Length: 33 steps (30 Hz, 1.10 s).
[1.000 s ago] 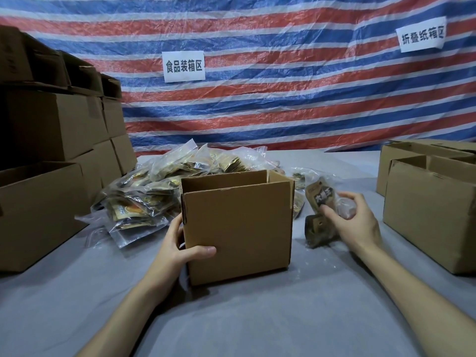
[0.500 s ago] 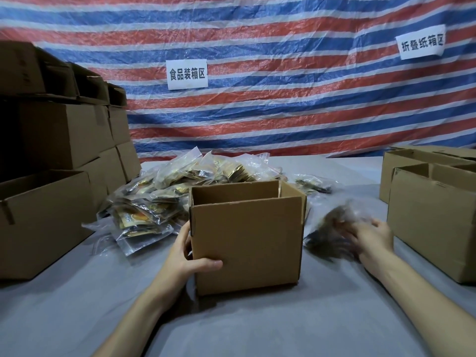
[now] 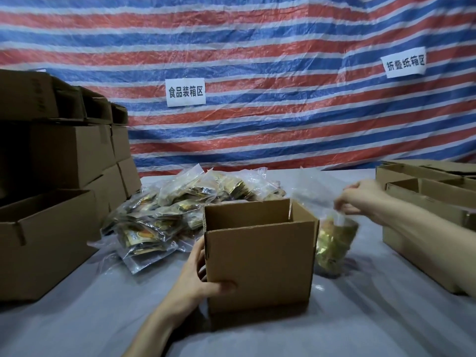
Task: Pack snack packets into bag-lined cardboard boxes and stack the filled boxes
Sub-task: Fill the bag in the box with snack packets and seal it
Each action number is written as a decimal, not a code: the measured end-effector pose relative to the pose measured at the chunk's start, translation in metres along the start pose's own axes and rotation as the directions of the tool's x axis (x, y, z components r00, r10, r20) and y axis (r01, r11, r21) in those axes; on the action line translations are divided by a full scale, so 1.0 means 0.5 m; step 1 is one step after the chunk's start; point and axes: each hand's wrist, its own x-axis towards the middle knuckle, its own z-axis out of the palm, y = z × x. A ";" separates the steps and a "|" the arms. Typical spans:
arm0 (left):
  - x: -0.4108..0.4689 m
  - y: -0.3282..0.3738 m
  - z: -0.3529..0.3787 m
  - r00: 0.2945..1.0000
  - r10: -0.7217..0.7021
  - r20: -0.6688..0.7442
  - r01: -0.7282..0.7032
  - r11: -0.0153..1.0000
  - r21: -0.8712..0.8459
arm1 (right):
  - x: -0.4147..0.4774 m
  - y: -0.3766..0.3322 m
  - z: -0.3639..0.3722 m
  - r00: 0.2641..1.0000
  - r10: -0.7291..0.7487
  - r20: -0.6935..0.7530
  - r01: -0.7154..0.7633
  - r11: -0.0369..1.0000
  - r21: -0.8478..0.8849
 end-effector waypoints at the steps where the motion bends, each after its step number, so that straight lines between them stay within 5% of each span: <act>1: 0.000 -0.002 -0.001 1.000 -0.002 -0.002 0.002 1.000 -0.005 | 0.000 -0.024 -0.012 0.999 -0.047 -0.004 0.046 0.997 -0.061; 6: 0.006 -0.016 -0.007 1.000 -0.017 -0.008 0.017 1.000 -0.025 | -0.029 -0.106 -0.056 0.988 -0.061 0.140 0.115 0.900 -0.421; 13: 0.011 -0.027 -0.009 1.000 -0.011 -0.003 0.011 0.999 -0.044 | -0.090 -0.179 -0.072 0.973 -0.072 0.220 0.189 0.797 -0.573; 28: 0.016 -0.031 -0.011 1.000 -0.018 0.010 0.019 0.998 -0.059 | -0.142 -0.349 -0.086 0.898 -0.439 0.014 0.412 0.831 -0.372; 33: 0.016 -0.028 -0.008 1.000 -0.018 0.012 0.019 0.997 -0.077 | -0.154 -0.395 -0.071 0.853 -0.522 -0.007 0.514 0.843 -0.159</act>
